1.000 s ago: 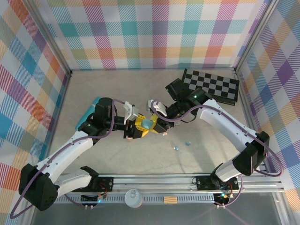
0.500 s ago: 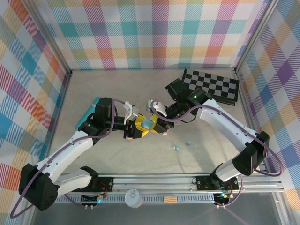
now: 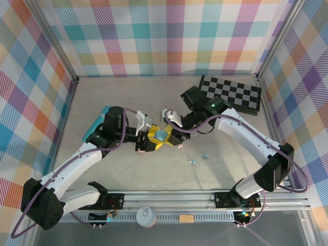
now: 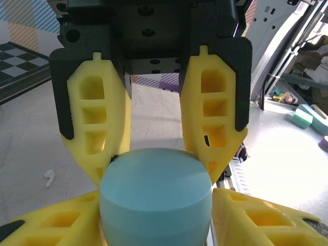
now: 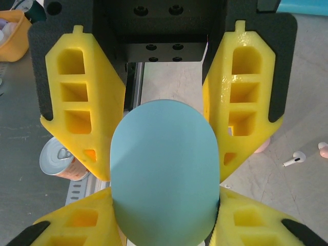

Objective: Insert the wireless bluetooth earbuds into the charging case

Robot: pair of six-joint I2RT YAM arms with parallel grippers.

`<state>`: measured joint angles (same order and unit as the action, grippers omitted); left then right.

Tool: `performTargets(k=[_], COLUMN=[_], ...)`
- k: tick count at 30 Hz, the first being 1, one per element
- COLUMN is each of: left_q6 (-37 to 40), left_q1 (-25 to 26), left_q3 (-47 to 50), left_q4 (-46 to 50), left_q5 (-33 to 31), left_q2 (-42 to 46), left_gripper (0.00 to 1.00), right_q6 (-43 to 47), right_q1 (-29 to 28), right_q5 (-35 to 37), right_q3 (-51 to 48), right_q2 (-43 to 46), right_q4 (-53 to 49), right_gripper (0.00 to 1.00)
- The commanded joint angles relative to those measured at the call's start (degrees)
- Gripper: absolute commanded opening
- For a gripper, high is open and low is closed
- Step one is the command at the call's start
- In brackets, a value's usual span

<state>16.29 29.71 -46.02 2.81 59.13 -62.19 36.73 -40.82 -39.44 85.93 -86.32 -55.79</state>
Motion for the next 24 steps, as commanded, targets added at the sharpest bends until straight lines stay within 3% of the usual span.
performTargets(k=[1,10,14,24], left_q6=[0.6,0.8,1.4,2.0], left_q1=[-0.1,-0.1,-0.1,-0.1], left_q3=[-1.9,-2.1,-2.0,-1.6], left_q4=[-0.7,-0.1,0.4,0.0], left_q5=[2.6,3.5,3.8,3.9], left_q2=[-0.1,-0.2,-0.3,0.1], left_gripper=[0.52,0.4,0.34,0.32], right_q6=[1.1,1.2,0.8,-1.2], right_q1=[0.1,0.1,0.1,1.6], right_q5=[-0.7,-0.6,-0.3,-0.4], right_q3=[0.6,0.6,0.2,-2.7], right_q2=[-0.6,-0.6,0.1,3.6], right_q4=[-0.7,-1.0,-0.3,4.8], right_gripper=[0.18,0.19,0.24,0.51])
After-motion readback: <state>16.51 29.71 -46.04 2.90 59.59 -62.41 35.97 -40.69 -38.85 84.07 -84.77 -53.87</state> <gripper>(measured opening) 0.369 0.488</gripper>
